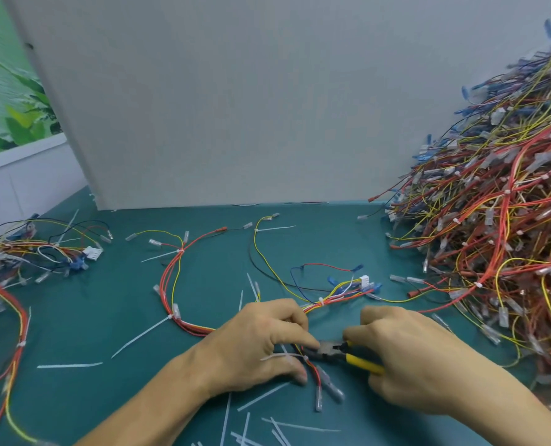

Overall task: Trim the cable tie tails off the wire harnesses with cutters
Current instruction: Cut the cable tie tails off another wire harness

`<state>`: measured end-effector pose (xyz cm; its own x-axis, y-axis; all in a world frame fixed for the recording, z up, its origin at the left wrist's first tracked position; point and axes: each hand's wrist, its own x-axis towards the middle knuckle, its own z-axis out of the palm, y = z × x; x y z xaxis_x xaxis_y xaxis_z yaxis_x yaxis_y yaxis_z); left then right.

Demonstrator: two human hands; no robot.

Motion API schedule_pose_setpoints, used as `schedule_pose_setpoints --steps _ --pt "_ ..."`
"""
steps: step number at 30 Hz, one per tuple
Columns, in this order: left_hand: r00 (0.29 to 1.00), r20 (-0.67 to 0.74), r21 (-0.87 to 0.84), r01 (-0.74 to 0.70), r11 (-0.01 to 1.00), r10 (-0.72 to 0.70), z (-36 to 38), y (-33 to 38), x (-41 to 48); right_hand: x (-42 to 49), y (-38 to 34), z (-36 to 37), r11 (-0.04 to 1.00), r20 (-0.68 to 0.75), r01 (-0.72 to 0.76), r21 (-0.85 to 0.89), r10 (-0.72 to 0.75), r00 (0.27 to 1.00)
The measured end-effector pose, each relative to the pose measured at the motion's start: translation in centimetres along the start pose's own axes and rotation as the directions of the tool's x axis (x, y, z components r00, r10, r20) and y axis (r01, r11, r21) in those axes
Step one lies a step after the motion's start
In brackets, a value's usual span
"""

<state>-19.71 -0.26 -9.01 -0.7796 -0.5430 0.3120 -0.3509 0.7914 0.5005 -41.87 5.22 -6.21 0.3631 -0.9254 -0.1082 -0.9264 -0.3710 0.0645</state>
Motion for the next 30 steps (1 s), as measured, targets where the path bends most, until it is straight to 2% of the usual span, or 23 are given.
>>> schedule_pose_setpoints --steps 7,12,17,24,30 --pt "0.994 -0.03 -0.106 0.101 0.989 -0.105 0.5 -0.6 0.7 0.0 0.1 0.1 1.0 0.009 -0.011 0.029 0.011 1.0" --pt "0.987 0.019 -0.154 0.161 0.975 -0.16 0.4 -0.9 1.0 -0.7 0.9 -0.7 0.998 0.044 -0.061 0.006 0.061 0.997" --pt "0.959 0.081 -0.209 0.284 0.936 -0.272 0.2 -1.0 0.9 -1.9 1.6 -1.9 0.997 -0.03 -0.073 -0.005 0.073 0.997" --pt "0.947 0.182 -0.233 0.303 0.924 -0.264 -0.1 -0.6 0.8 -2.3 0.4 -2.4 0.999 -0.058 -0.049 -0.008 0.048 0.997" --pt "0.944 0.163 -0.238 0.318 0.918 -0.285 -0.1 -0.5 0.8 -2.2 -0.7 -2.0 0.999 -0.015 -0.024 -0.025 0.023 1.0"
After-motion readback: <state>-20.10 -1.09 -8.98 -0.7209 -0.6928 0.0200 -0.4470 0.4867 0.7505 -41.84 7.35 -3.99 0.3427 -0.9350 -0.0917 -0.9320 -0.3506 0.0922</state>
